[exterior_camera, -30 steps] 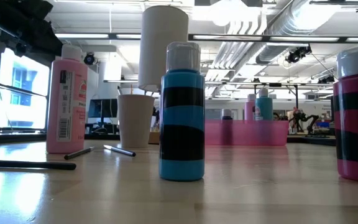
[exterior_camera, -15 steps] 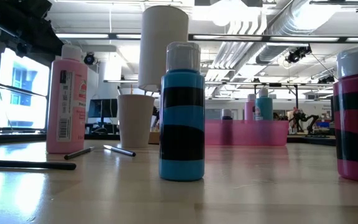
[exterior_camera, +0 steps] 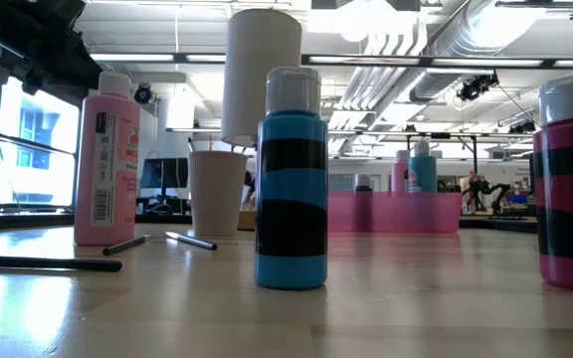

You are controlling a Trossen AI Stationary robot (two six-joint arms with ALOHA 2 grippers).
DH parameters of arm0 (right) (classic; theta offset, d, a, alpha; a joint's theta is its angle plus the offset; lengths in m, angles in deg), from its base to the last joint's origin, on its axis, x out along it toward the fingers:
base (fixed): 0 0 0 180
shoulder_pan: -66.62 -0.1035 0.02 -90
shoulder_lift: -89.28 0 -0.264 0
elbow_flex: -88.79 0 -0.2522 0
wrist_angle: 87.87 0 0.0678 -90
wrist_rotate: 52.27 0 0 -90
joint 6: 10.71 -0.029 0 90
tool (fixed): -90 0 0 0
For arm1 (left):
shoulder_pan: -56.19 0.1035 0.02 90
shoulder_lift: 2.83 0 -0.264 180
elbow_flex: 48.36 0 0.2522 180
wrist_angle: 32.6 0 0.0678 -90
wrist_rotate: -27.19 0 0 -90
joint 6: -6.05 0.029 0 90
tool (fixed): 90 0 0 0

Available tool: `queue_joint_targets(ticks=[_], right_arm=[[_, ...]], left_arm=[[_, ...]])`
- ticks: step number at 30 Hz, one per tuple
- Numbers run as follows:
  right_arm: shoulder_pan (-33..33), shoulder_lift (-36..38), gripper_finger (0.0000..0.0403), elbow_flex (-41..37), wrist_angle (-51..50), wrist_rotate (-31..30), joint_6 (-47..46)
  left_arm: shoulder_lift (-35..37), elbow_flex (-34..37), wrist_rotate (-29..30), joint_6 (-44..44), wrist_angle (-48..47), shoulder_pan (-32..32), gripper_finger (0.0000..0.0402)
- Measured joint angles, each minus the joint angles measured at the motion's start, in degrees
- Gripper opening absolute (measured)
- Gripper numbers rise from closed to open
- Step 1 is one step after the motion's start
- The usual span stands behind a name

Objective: Pick & Place Paint Supplies
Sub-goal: Put the golden paint brush into the white cup

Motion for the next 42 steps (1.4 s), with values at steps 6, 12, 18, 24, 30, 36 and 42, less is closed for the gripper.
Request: queue_joint_targets(ticks=[6,12,18,24,30,36,42], right_arm=[[3.45,0.00,0.0048,0.00,0.02,0.04,0.62],[6.97,0.00,0.0048,0.00,0.02,3.02,0.64],[11.27,-0.77,0.0048,0.00,0.95,13.21,5.14],[14.33,-3.43,0.0048,-0.04,2.26,19.04,6.35],[16.03,-5.90,0.0046,-0.07,-0.32,19.97,6.36],[15.98,-6.10,0.0027,-0.07,-2.75,19.67,6.61],[15.93,-6.10,0.0005,-0.07,-6.05,19.55,6.51]], left_arm=[[0.00,0.00,-2.41,-0.15,0.00,0.00,0.0054],[0.00,0.00,-4.07,-0.13,0.00,0.00,0.0054],[0.00,0.00,-4.04,0.07,0.00,0.01,0.0054],[0.00,0.00,-4.02,0.04,-0.02,0.02,0.0054],[0.00,0.00,-4.04,0.01,-0.02,0.02,0.0054],[0.01,0.01,-4.05,-1.82,-0.02,0.02,0.0054],[0.02,0.00,-4.04,-4.50,-0.02,0.00,0.0054]])
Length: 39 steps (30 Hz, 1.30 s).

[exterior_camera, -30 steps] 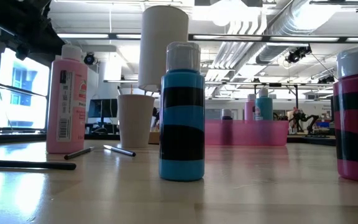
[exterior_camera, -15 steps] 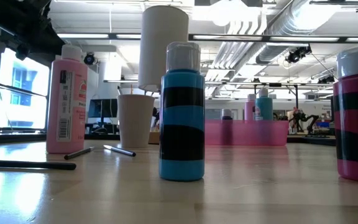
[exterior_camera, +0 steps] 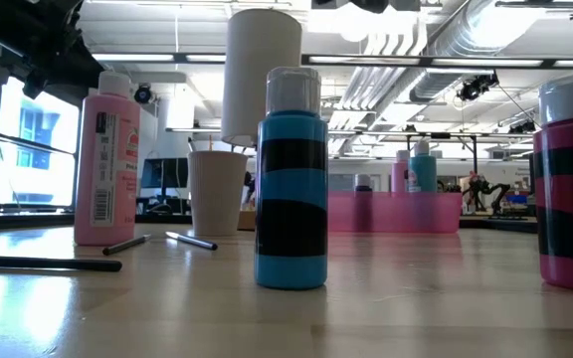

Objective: Pick & Place Paint Supplies
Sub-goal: Put the golden paint brush into the white cup

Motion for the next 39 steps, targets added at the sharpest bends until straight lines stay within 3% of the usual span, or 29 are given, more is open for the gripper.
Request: queue_joint_targets(ticks=[17,27,32,39], right_arm=[[0.00,-0.43,0.0004,-0.02,-0.11,0.04,1.56],[0.04,-4.39,0.0003,-1.55,6.24,-0.27,0.92],[0.05,-5.10,0.0004,-1.54,7.42,-4.21,-6.13],[0.83,-7.58,0.0004,-1.53,6.35,-4.47,-18.43]], left_arm=[[-0.02,0.00,0.13,0.24,-3.37,0.01,0.0054],[0.00,0.00,0.21,0.24,-4.52,0.02,0.0054],[0.00,0.00,0.20,1.21,-4.50,0.02,0.0054],[0.01,0.00,-2.23,7.73,-4.30,0.02,0.0054]])
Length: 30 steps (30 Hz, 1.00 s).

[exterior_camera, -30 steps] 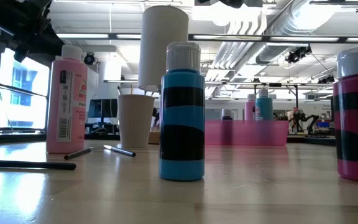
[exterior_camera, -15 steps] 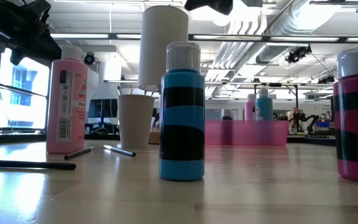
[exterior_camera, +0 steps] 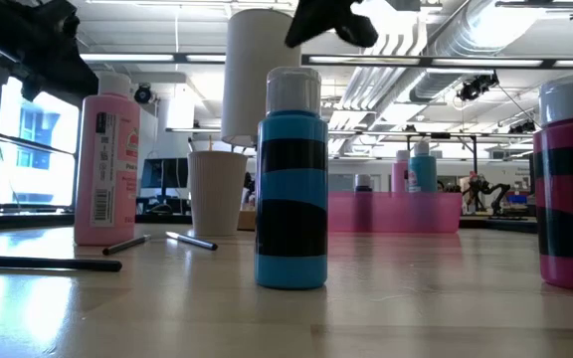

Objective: Pick & Place Paint Supplies
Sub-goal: Put the golden paint brush into the white cup

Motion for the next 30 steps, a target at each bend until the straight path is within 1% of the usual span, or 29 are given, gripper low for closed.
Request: queue_joint_targets(ticks=[4,7,10,13,18,22,25,30], right_arm=[[-0.09,-3.33,0.0003,0.00,-1.53,1.96,-1.04],[0.55,-4.88,0.0003,-0.02,-5.48,2.20,-1.60],[1.87,-4.98,0.0003,-0.11,-7.71,1.53,-1.12],[2.99,-3.79,0.0004,-0.11,-5.20,2.00,4.14],[4.85,-1.20,0.0004,0.00,0.42,7.35,13.64],[7.37,1.16,0.0004,-0.06,0.31,10.17,18.06],[9.29,3.84,0.0004,-3.60,4.26,12.76,20.66],[13.25,10.50,0.0004,-17.30,17.90,19.15,20.74]], left_arm=[[0.00,0.00,-7.13,5.47,0.47,0.00,0.0054],[-0.02,0.01,-10.07,6.50,1.83,-0.02,0.0054],[-0.01,0.00,-10.27,6.51,3.62,-0.02,0.0054],[-0.02,0.00,-10.25,7.31,5.55,-0.02,0.0054],[0.00,0.00,-9.23,10.08,7.24,-0.01,0.0054],[-0.02,0.00,-7.60,11.00,6.61,-0.02,0.0054],[0.00,0.00,-7.16,10.95,6.51,0.00,0.0054],[-0.01,0.00,-6.62,9.60,6.45,0.00,0.0054]])
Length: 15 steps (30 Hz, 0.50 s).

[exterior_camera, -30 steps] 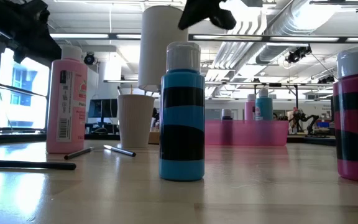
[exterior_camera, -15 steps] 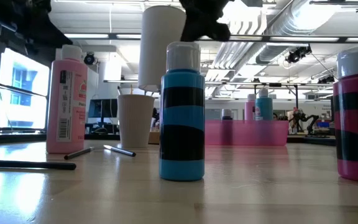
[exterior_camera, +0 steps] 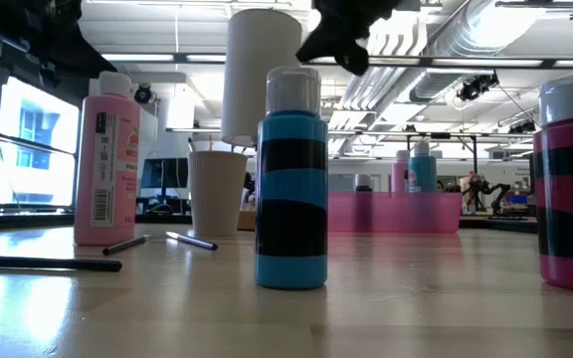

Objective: Pick & Place Paint Supplies
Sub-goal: Put the golden paint brush into the white cup

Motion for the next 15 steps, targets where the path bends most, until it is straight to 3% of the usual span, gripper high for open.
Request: queue_joint_targets(ticks=[9,15], right_arm=[[3.11,8.36,0.0004,-25.81,20.98,-1.50,-10.22],[2.69,7.66,0.0004,-32.27,27.73,-1.71,-14.46]], left_arm=[[0.00,0.00,2.57,-0.16,0.01,0.00,0.0054],[0.01,0.00,3.30,-3.21,0.75,0.00,0.0054]])
